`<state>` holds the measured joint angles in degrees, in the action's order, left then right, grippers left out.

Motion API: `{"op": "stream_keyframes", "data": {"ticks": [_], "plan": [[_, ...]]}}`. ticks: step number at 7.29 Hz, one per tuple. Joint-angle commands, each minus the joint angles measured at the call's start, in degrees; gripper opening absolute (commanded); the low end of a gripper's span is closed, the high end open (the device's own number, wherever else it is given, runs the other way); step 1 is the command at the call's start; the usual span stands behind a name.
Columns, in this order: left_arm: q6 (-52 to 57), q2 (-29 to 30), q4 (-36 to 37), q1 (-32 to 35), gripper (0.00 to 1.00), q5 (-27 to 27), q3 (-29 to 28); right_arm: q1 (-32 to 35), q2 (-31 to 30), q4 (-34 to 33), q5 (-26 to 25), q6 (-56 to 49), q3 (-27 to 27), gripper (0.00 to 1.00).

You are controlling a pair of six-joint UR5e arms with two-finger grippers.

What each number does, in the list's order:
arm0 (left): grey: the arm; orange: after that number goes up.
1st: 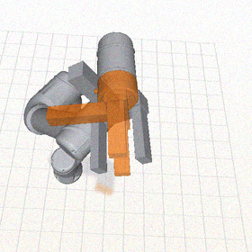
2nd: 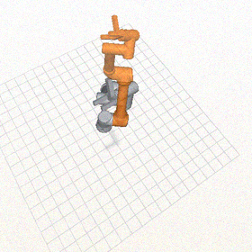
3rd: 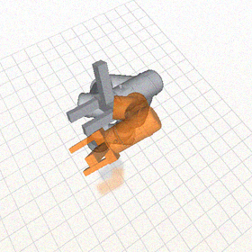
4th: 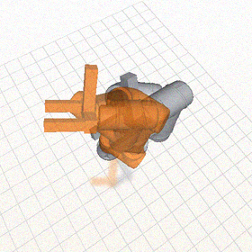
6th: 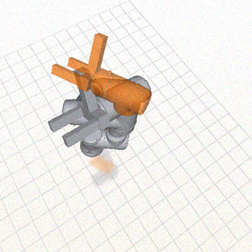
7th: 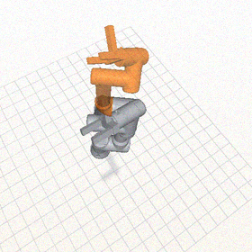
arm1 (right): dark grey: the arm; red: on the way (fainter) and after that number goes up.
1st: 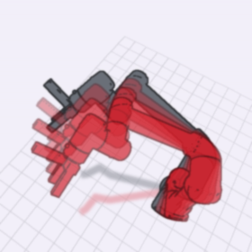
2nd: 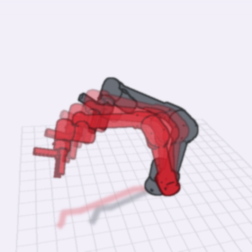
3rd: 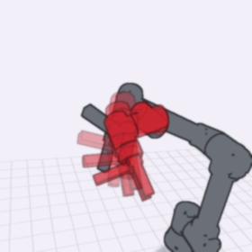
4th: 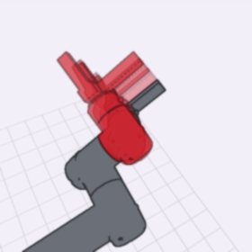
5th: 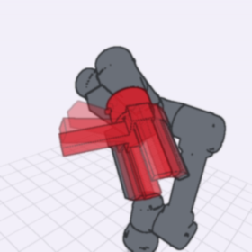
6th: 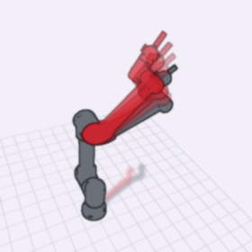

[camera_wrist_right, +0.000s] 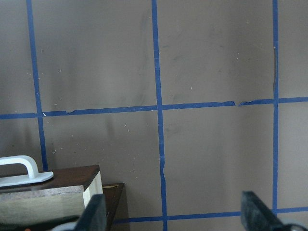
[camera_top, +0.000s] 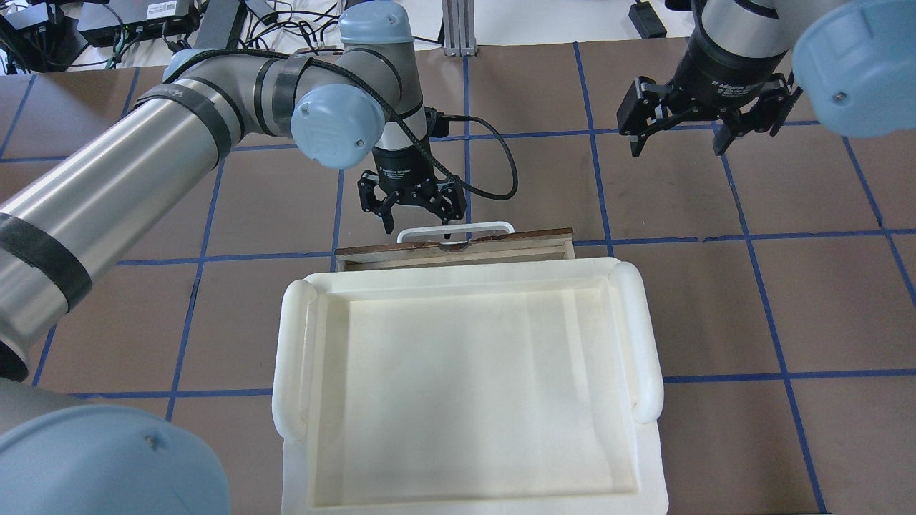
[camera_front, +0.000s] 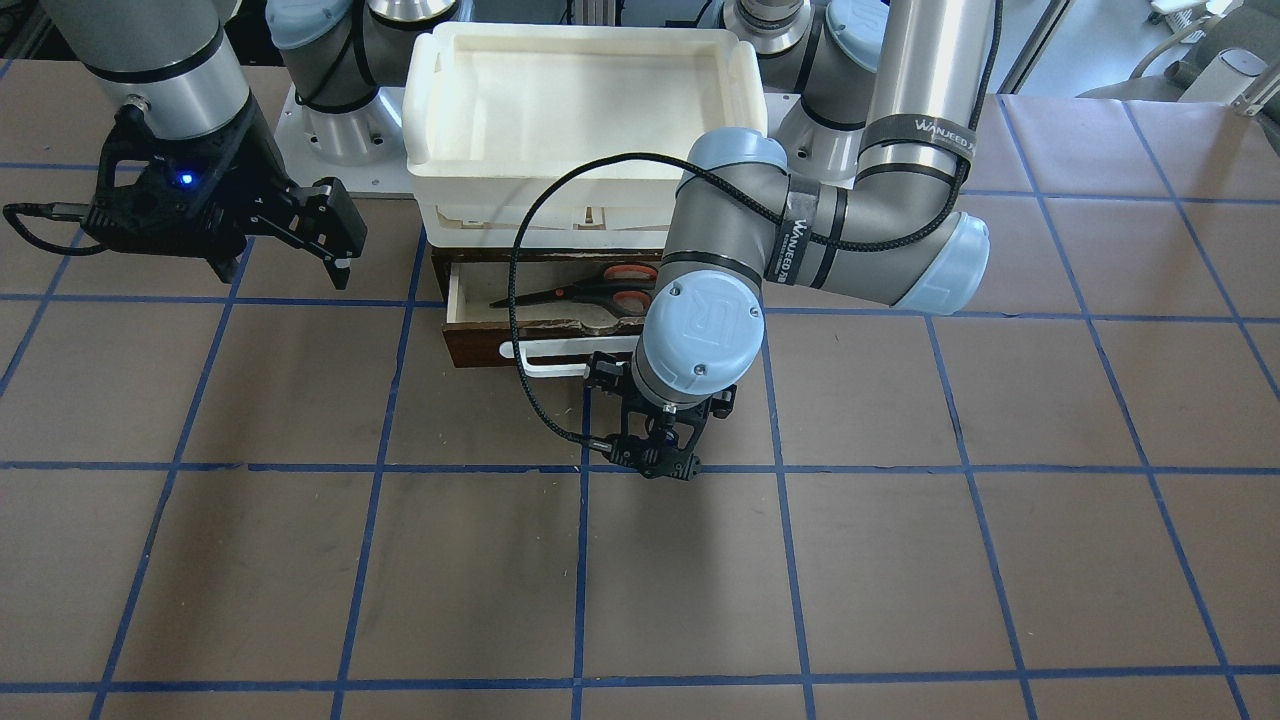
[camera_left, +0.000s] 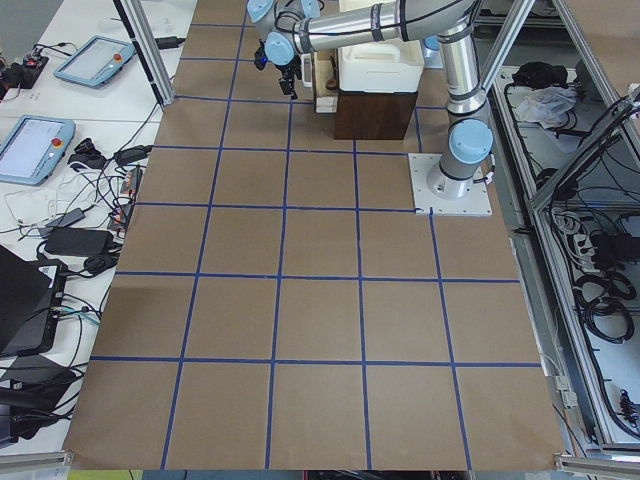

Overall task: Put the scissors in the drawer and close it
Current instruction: 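Push the drawer closed toward the robot's far side with the left gripper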

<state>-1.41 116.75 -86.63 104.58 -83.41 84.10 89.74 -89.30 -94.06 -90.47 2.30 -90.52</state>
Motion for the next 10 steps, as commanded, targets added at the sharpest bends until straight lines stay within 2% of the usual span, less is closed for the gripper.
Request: {"op": "stream_keyframes", "data": {"ticks": [1, 2, 6, 10], "plan": [[0.00, -1.08, 0.06, 0.01, 1.00, 0.01, 1.32, 0.00, 0.00, 0.02, -0.93, 0.07, 0.00, 1.00], [0.00, -1.52, -0.12, 0.10, 1.00, 0.09, 1.67, 0.00, 0.00, -0.07, -3.03, 0.07, -0.09, 1.00], [0.00, -3.89, -0.38, 0.27, 1.00, 0.18, 5.45, 0.00, 0.00, -0.07, -3.13, -0.02, -0.09, 1.00], [-0.09, -5.39, -2.14, 0.36, 1.00, 0.09, 6.77, 0.00, 0.00, -0.07, -2.79, 0.16, -0.09, 1.00]]}}
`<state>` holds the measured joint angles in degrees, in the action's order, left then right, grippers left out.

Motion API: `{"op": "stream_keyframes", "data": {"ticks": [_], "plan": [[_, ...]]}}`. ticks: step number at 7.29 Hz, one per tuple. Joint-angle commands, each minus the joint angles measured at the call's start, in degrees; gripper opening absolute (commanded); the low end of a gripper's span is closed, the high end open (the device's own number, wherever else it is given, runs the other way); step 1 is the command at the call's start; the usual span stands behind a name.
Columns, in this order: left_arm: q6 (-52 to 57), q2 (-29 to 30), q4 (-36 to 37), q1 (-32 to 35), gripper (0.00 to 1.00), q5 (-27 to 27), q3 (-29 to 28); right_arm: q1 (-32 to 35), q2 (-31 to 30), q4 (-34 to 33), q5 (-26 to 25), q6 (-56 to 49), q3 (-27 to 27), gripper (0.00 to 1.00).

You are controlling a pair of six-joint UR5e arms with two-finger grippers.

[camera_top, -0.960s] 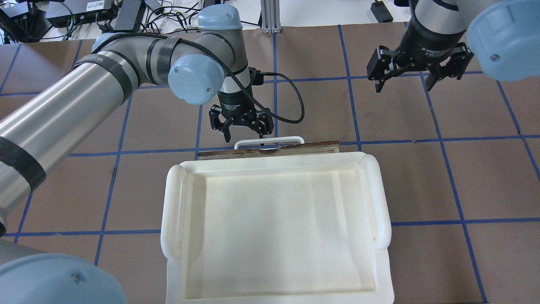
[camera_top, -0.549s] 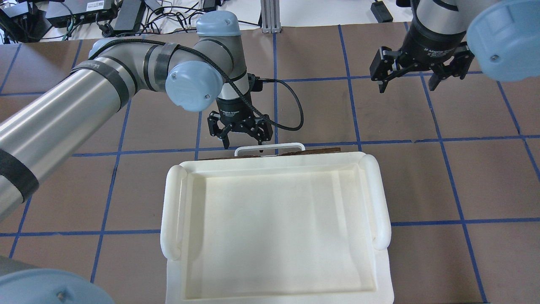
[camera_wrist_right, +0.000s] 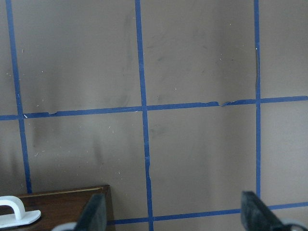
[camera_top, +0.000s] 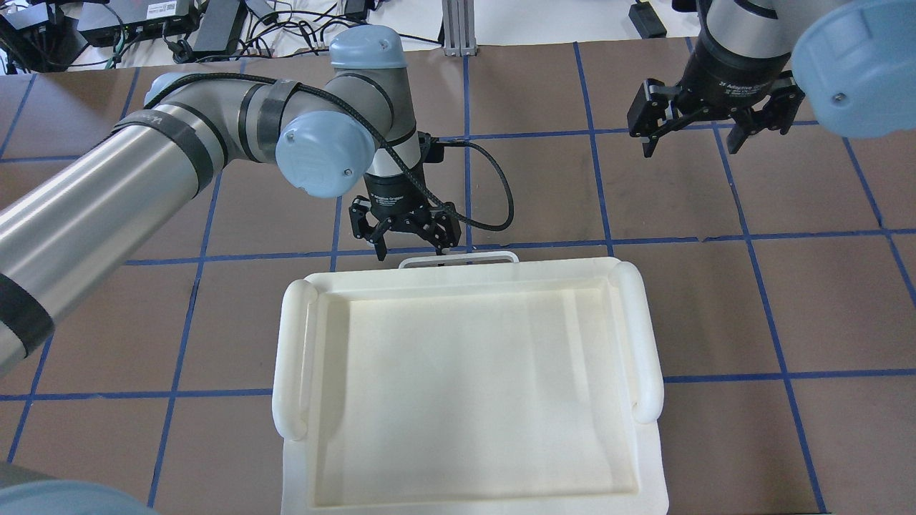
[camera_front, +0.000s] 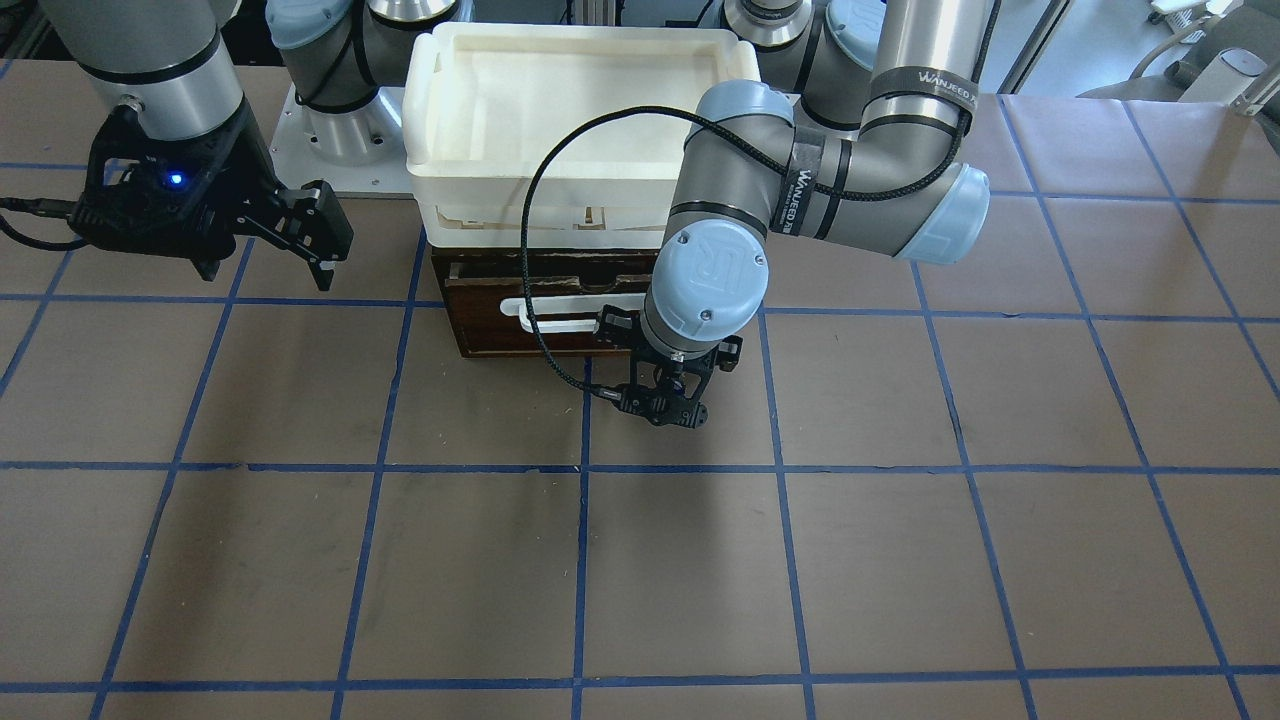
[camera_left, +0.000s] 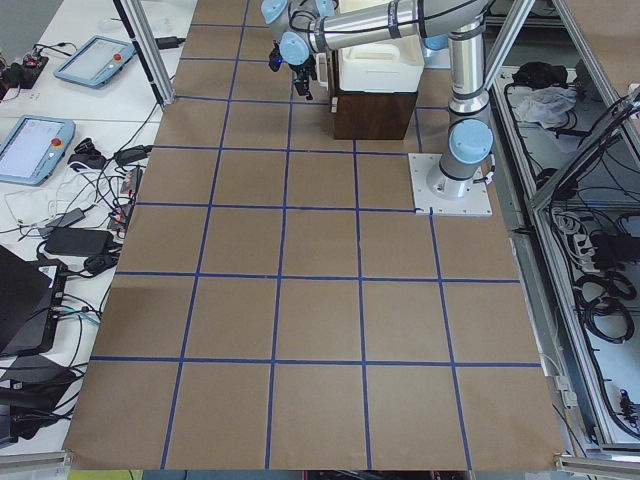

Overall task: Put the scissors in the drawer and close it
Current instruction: 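Push the drawer closed toward the robot's far side with the left gripper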

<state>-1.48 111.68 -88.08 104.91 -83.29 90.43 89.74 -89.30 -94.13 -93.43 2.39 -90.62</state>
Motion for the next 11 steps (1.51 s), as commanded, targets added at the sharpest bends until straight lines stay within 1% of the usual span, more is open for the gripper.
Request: {"op": "stream_keyframes", "data": {"ticks": [1, 4, 7, 10, 11], "plan": [[-0.01, -0.41, -0.69, 0.03, 1.00, -0.03, 1.06, 0.00, 0.00, -0.09, 0.27, 0.16, 0.00, 1.00], [-0.10, -0.50, -1.47, 0.12, 1.00, 0.06, 1.24, 0.00, 0.00, 0.00, 0.01, 0.16, 0.00, 1.00], [-0.36, -0.94, -5.07, 0.21, 1.00, 0.06, 1.24, 0.00, 0.00, -0.97, -0.08, -0.11, 0.00, 1.00], [-0.45, -0.94, -4.91, 0.12, 1.00, -0.12, 0.89, -0.09, 0.00, -1.14, 0.01, -0.10, 0.00, 1.00], [-0.36, -0.94, -4.21, -0.23, 1.00, -0.03, 0.02, 0.00, -0.09, -0.97, 1.05, 0.33, 0.00, 1.00]]}}
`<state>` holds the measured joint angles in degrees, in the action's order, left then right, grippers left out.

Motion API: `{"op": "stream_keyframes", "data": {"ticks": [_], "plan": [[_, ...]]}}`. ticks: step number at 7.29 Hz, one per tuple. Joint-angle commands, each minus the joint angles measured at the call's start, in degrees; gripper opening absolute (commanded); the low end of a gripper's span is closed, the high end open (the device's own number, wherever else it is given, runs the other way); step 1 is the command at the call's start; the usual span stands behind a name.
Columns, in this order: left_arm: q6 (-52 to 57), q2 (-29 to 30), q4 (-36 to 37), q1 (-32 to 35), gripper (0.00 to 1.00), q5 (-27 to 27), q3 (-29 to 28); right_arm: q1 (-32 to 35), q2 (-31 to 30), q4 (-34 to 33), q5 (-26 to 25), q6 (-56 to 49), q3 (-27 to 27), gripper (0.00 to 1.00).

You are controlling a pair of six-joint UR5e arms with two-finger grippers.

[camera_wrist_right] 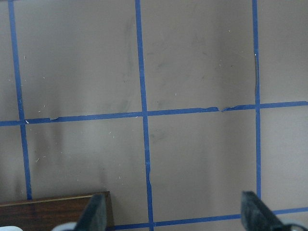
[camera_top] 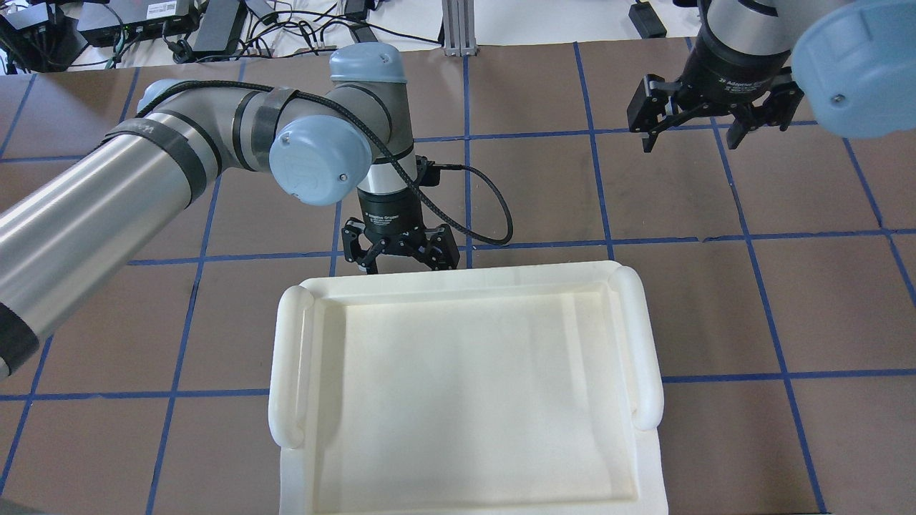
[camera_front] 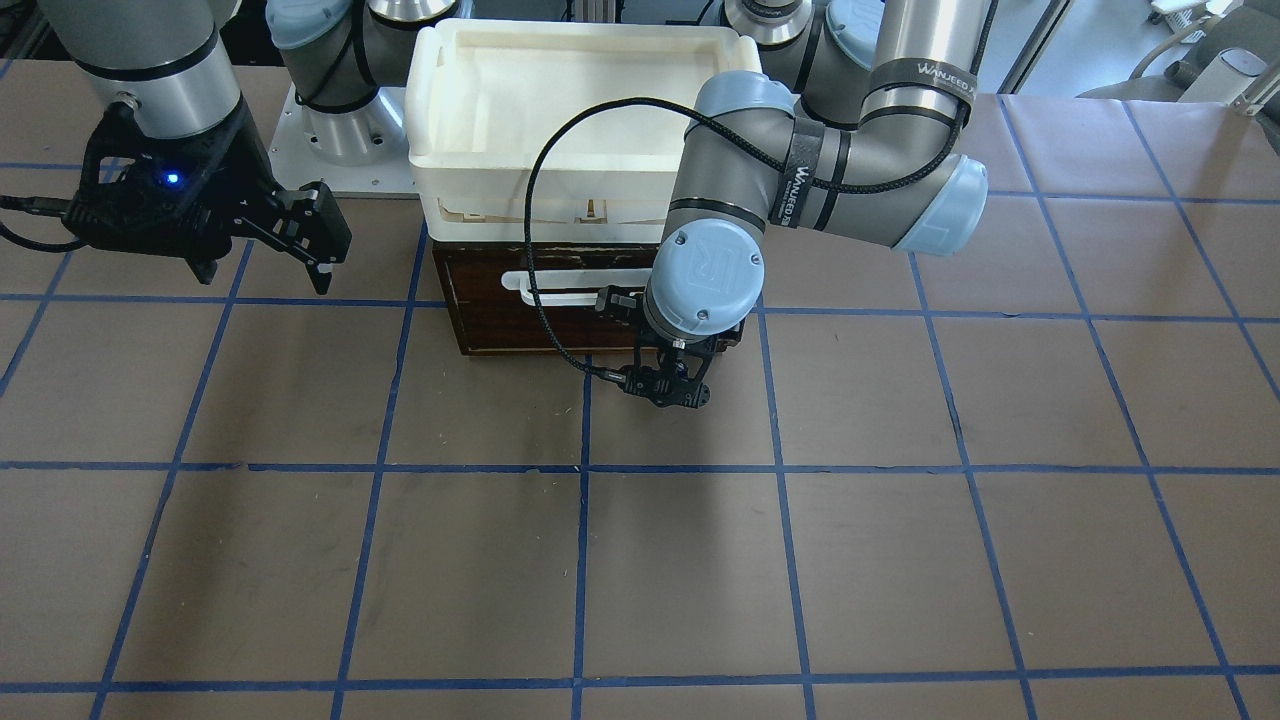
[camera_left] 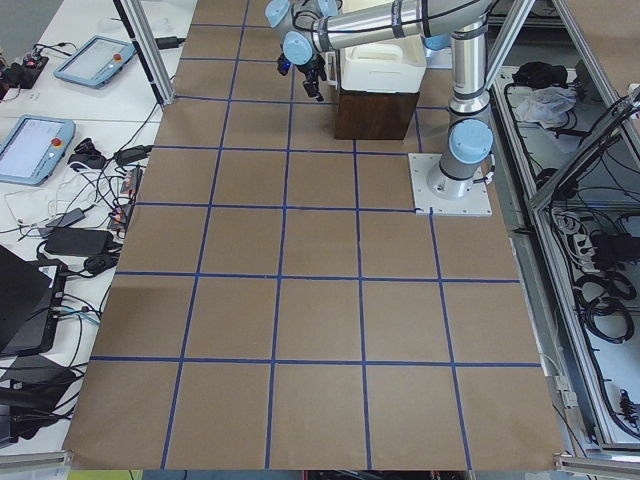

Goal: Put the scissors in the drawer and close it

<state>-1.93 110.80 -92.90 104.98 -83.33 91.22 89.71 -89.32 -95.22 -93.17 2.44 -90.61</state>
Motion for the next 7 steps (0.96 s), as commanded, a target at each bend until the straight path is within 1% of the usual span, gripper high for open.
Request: {"op": "stream_keyframes", "data": {"ticks": [1, 2, 3, 5, 6, 7], "plan": [[0.26, -0.05, 1.75, -0.73, 1.00, -0.08, -2.09, 0.03, 0.02, 0.12, 1.49, 0.20, 0.00, 1.00], [0.00, 0.21, 4.72, -0.83, 1.00, -0.16, -3.23, 0.03, 0.11, 0.12, 2.19, 0.20, 0.00, 1.00], [-0.01, -0.40, 5.18, -1.09, 1.00, -0.51, -4.20, 0.03, 0.11, 0.20, 2.81, 0.11, -0.26, 1.00], [-0.01, -3.20, 5.71, -3.88, 1.00, -5.59, -7.10, 0.03, 0.02, 0.38, 2.81, 0.02, -0.53, 1.00], [0.43, -5.48, 5.80, -6.25, 1.00, -6.48, -7.37, 0.03, -0.07, 0.38, 2.81, 0.11, -0.53, 1.00], [0.52, -8.98, 5.71, -8.54, 1.00, -9.97, -7.46, 0.03, 0.02, 0.56, 2.73, 0.02, -0.53, 1.00]]}}
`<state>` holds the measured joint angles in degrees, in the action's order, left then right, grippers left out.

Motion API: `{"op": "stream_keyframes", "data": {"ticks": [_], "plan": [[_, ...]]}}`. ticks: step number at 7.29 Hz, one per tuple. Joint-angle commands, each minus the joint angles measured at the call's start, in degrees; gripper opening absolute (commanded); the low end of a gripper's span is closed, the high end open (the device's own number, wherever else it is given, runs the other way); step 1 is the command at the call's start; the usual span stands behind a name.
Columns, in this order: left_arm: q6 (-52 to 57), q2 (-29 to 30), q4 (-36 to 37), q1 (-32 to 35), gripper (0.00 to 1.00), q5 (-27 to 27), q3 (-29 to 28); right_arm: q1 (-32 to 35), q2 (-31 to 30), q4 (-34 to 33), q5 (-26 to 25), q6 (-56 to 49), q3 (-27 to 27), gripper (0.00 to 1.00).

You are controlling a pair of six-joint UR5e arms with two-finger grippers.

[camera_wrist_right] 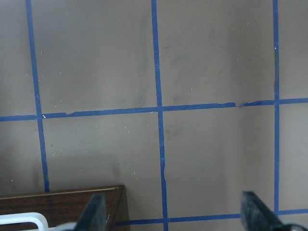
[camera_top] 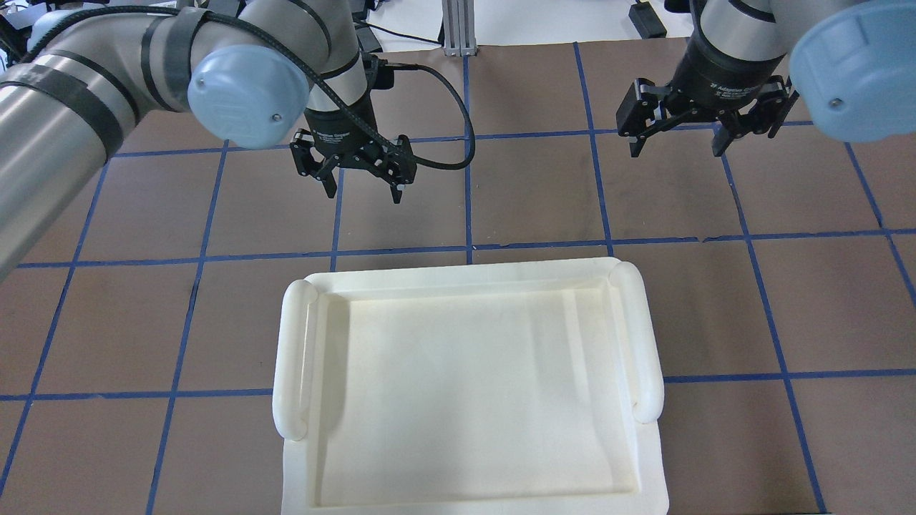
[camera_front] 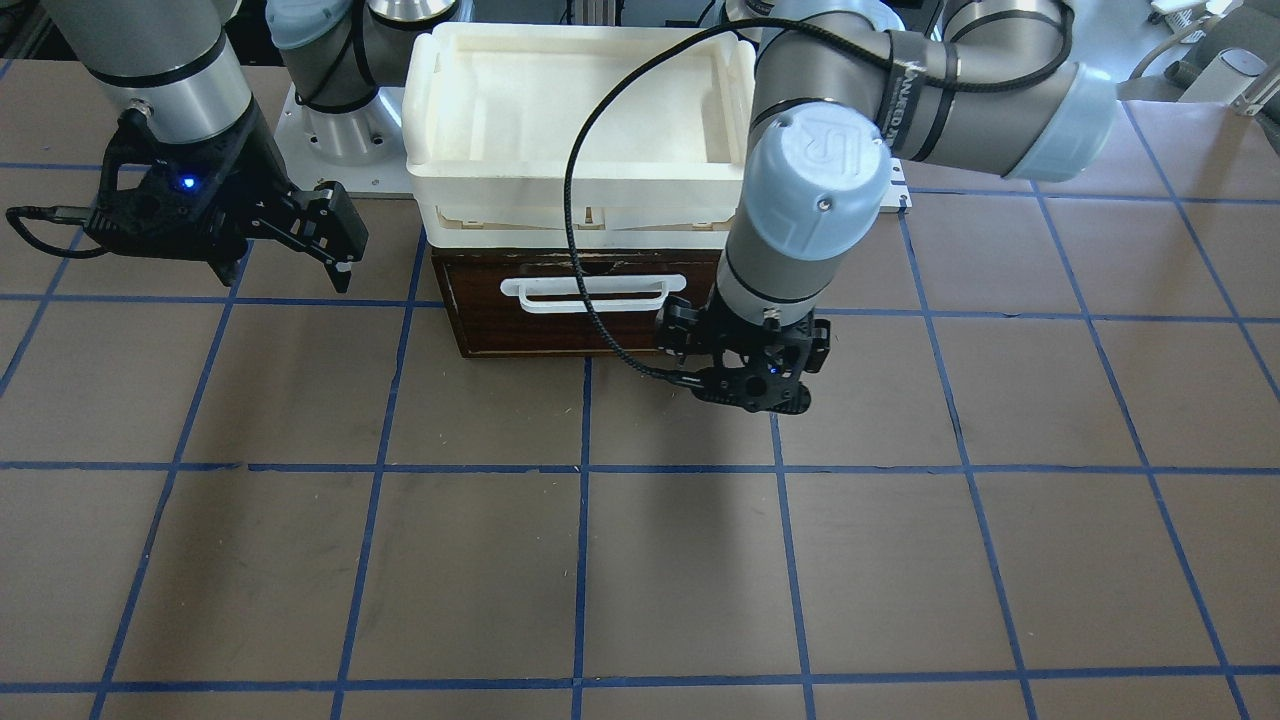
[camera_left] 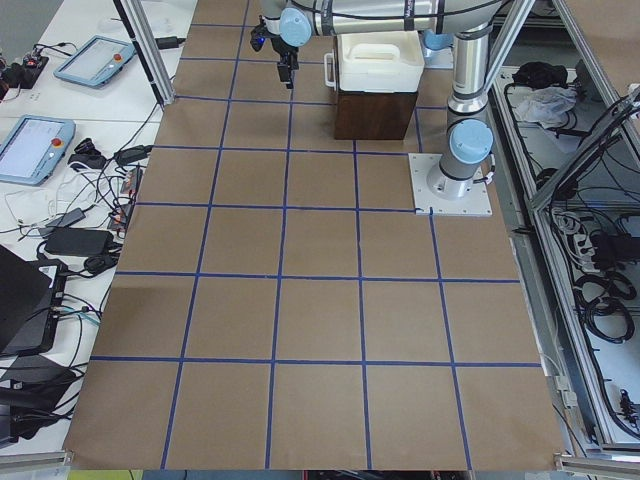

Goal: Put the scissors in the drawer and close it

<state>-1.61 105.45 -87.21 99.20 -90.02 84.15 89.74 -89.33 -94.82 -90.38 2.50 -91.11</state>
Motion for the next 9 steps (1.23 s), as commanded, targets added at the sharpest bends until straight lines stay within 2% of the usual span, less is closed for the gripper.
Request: {"op": "stream_keyframes", "data": {"ticks": [1, 3, 6, 7, 9], "plan": [[0.21, -7.59, 0.02, -3.56, 1.00, -3.76, -0.22, 0.00, 0.04, 0.16, -0.06, 0.05, -0.03, 1.00], [0.21, -13.76, -0.33, -4.18, 1.00, -4.37, 1.01, 0.00, -0.49, 0.51, -0.32, -0.21, -0.03, 1.00], [5.98, -17.64, -1.55, -6.55, 1.00, -4.29, 1.80, 0.00, -0.23, 0.69, -0.15, 0.31, -0.03, 1.00], [7.14, -18.26, -1.73, -9.35, 1.00, 0.50, 1.80, 0.00, -0.40, 0.69, -0.14, 0.14, -0.03, 1.00], [6.81, -19.49, -3.66, -11.22, 1.00, 1.95, 1.89, 0.00, -0.40, 0.69, -0.32, 0.05, -0.03, 1.00]]}}
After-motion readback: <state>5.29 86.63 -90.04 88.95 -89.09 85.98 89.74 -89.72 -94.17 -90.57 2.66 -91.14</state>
